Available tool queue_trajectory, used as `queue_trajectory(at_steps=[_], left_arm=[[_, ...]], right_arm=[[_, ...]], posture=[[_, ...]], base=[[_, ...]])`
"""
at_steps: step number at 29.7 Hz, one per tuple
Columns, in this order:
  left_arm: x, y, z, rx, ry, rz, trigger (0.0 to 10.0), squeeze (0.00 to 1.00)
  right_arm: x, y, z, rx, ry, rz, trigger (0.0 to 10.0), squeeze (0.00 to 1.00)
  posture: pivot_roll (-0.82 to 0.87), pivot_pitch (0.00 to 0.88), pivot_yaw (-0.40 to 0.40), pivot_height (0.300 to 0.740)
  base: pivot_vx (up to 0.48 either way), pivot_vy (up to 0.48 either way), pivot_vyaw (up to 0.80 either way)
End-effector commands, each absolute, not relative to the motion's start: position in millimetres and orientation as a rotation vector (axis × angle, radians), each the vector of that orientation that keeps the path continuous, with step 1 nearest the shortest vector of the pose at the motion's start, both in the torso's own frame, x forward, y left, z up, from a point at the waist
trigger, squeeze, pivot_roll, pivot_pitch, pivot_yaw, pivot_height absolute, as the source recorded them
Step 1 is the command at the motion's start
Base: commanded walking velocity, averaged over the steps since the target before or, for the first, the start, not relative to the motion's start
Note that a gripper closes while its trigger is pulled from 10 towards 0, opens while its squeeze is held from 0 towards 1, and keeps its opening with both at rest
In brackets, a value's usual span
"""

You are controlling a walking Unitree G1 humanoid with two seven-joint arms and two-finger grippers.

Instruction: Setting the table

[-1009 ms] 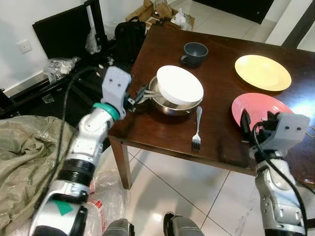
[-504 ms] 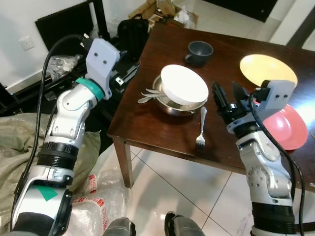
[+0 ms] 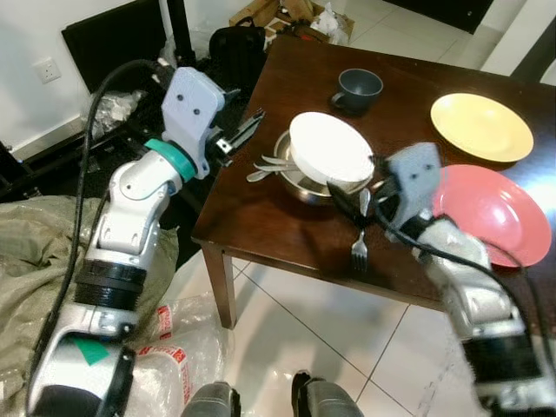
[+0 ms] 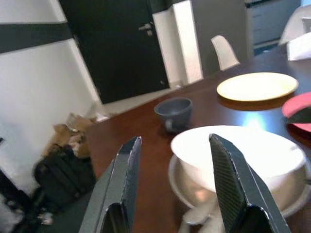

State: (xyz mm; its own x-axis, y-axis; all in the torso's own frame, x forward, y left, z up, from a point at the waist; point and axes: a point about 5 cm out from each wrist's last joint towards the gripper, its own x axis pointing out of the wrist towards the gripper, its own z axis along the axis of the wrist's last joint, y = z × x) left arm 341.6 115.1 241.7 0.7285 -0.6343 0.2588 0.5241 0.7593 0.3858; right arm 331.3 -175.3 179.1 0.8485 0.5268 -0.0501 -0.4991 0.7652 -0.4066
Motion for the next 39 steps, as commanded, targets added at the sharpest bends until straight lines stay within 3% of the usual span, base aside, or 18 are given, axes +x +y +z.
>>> queue_trajectory(at_steps=[1, 13, 14, 16, 17, 33, 39], left_arm=[[337.4, 111.6, 240.7, 0.286, -0.387, -0.666, 10.0, 0.00], [327.5, 117.5, 237.7, 0.290, -0.362, -0.659, 10.0, 0.00], [326.8, 118.1, 237.6, 0.291, -0.359, -0.658, 10.0, 0.00], [326.8, 118.1, 237.6, 0.291, -0.359, -0.658, 10.0, 0.00], [326.0, 118.2, 237.6, 0.291, -0.355, -0.656, 10.0, 0.00], [322.7, 115.9, 238.0, 0.286, -0.343, -0.653, 10.0, 0.00], [323.3, 113.3, 237.5, 0.280, -0.338, -0.655, 10.0, 0.00]], right_arm=[[337.4, -178.8, 175.7, -0.457, -0.035, 0.589, 10.0, 0.00], [355.0, -178.3, 182.7, -0.302, -0.015, 0.670, 10.0, 0.00], [356.6, -178.0, 182.6, -0.295, -0.016, 0.673, 6.0, 0.00], [356.6, -178.0, 182.6, -0.295, -0.016, 0.673, 6.0, 0.00], [359.1, -178.0, 181.6, -0.304, -0.014, 0.671, 0.0, 0.00], [366.1, -181.6, 163.5, -0.302, 0.030, 0.670, 0.0, 0.00], [369.6, -184.4, 179.1, -0.266, -0.069, 0.630, 0.0, 0.00]], posture=[[0.15, 0.122, -0.011, 0.740], [0.19, 0.140, -0.022, 0.740], [0.19, 0.140, -0.022, 0.740], [0.19, 0.140, -0.022, 0.740], [0.20, 0.137, -0.021, 0.740], [0.20, 0.112, -0.020, 0.740], [0.19, 0.102, -0.015, 0.740]], base=[[0.000, 0.000, 0.00], [0.000, 0.000, 0.00], [0.000, 0.000, 0.00], [0.000, 0.000, 0.00], [0.000, 0.000, 0.00], [0.000, 0.000, 0.00], [0.000, 0.000, 0.00]])
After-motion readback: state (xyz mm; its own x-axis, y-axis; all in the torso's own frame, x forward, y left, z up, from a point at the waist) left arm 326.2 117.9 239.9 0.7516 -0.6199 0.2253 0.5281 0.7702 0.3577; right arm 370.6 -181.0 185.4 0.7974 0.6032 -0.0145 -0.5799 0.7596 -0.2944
